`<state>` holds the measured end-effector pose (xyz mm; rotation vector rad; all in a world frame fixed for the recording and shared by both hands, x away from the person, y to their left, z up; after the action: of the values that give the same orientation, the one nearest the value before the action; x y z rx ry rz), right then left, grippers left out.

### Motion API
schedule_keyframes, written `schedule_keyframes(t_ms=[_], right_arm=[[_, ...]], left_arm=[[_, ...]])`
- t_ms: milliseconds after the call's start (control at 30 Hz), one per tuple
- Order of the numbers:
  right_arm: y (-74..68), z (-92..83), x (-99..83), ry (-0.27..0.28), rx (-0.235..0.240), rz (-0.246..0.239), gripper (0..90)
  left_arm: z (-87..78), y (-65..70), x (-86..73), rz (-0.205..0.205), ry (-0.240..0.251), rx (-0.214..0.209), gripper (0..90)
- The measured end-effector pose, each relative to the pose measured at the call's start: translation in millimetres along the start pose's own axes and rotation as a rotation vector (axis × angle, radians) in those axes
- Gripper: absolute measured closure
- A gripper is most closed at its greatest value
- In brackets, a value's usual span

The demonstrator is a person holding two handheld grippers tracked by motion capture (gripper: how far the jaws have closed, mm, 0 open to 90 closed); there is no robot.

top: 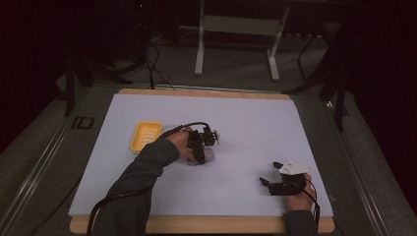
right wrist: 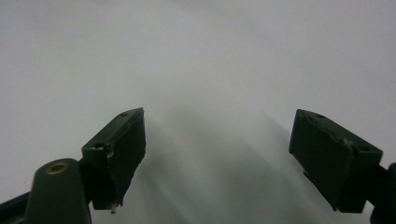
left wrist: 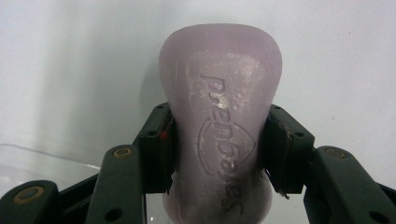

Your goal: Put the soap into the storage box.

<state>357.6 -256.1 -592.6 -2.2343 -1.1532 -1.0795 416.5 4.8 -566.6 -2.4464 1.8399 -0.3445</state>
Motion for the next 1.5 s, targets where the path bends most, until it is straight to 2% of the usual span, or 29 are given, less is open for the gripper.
schedule_keyframes(t_ms=[200, 500, 667, 1133, 1300, 1500], right_arm=[[0.1, 0.0, 0.1, 0.000, -0.001, -0.001, 18.3], [0.1, -0.1, 0.0, 0.001, -0.001, -0.002, 18.3], [0.1, -0.1, 0.0, 0.000, -0.002, -0.001, 18.3], [0.2, -0.3, 0.1, 0.002, -0.003, -0.002, 18.4], [-0.2, -0.2, 0.0, 0.000, -0.006, -0.003, 18.4], [0.0, -0.5, 0.2, 0.004, -0.006, -0.004, 18.4]], left_arm=[[-6.1, -5.4, -1.2, -0.003, 0.015, 0.024, 49.9], [-15.2, -9.6, -6.7, -0.003, 0.024, 0.037, 49.9], [-20.7, -11.5, -8.4, -0.012, 0.035, 0.036, 49.9], [-31.6, -19.9, -14.2, -0.026, 0.029, 0.045, 49.9], [-34.1, -23.3, -17.3, -0.053, 0.034, 0.044, 49.9], [-35.3, -25.5, -20.3, -0.057, 0.031, 0.045, 49.9]])
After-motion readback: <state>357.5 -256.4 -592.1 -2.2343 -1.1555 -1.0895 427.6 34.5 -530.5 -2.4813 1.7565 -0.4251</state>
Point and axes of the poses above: each handheld gripper's, and its own axes: z roughly forward along the jaws, x roughly out of its top, y roughly to its right, the point moved 9 cm from there along z, roughly forward along the jaws, and after that the axes turned 10 degrees about x, right-handed, at the moved point
